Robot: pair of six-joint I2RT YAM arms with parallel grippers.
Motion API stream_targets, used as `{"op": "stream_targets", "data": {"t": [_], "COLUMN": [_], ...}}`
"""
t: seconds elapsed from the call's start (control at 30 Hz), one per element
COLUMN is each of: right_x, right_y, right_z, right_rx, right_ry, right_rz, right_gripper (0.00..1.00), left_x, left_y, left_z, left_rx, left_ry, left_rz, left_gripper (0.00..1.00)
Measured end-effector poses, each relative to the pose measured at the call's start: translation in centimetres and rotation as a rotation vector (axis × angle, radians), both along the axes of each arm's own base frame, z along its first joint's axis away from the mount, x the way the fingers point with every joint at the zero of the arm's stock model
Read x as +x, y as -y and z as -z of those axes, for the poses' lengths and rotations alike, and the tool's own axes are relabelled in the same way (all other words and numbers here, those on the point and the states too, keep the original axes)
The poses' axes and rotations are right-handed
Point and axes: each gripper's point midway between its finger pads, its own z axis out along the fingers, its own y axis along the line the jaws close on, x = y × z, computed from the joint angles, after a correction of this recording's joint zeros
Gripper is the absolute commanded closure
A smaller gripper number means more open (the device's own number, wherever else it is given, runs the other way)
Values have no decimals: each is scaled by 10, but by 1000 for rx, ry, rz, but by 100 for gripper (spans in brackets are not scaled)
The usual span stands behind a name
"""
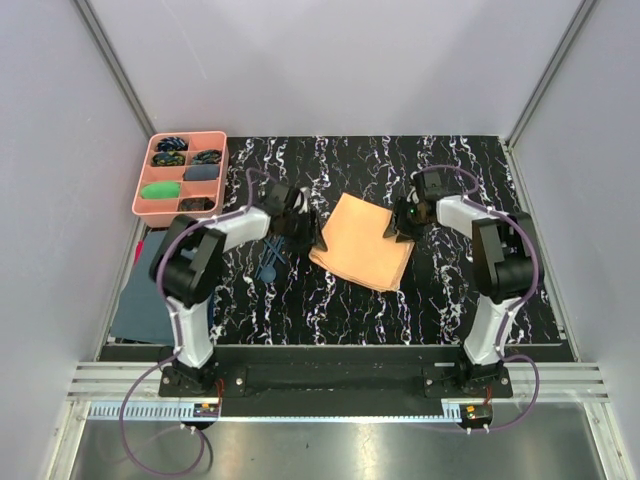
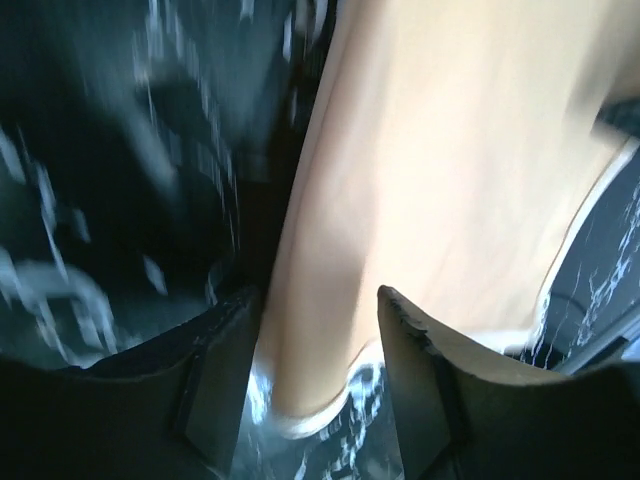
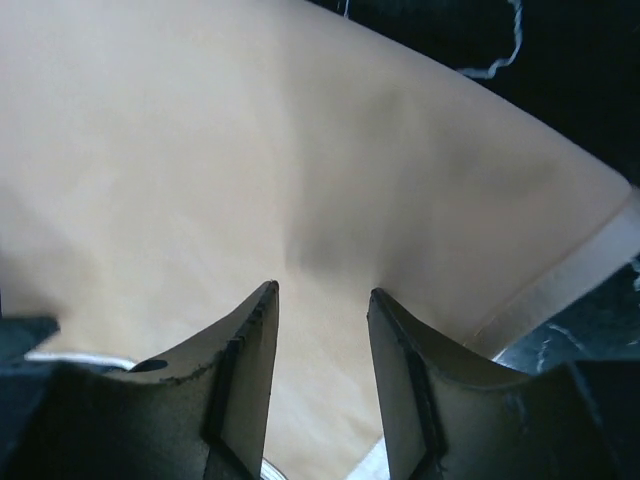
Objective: Fold the napkin into a case and place the utensils inside
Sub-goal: Rotate the square-folded napkin at the center of the board, then pick up the square-folded napkin from the center of the board.
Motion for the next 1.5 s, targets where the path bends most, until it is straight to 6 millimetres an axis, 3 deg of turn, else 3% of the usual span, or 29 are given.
{"op": "stream_targets", "data": {"t": [0.1, 0.23, 0.4, 0.5, 0.6, 0.73, 0.87, 1.07, 1.5], "right_x": [8, -10, -58, -82, -112, -146, -143, -146, -143], "right_y": [7, 17, 28, 20, 8, 3, 1, -1, -5], "right_z": [-2, -8, -42, -52, -35, -7, -12, -5, -3], "right_rx": [-49, -90, -76, 30, 164, 250, 314, 370, 438], "right_ry": [14, -3, 12, 9, -67, -210, -195, -228, -246], "right_rz": [-6, 6, 84, 158, 253, 386, 466, 557, 644], "right_gripper": [41, 25, 16, 16, 20, 26, 32, 42, 50], "left_x": [-35, -60, -59, -59, -55, -36, -25, -33, -41], "left_y": [-7, -12, -10, -10, -9, 1, 6, 2, -3], "left_z": [-1, -8, -17, -17, -23, -36, -36, -22, -13], "left_rx": [5, 1, -27, -28, -26, -49, -57, -33, -9], "left_ry": [-34, -63, -60, -68, -73, -43, -39, -91, -103], "left_rz": [-18, -33, -55, -63, -66, -50, -31, -20, -5], "left_gripper": [35, 33, 32, 32, 32, 36, 40, 44, 62]}}
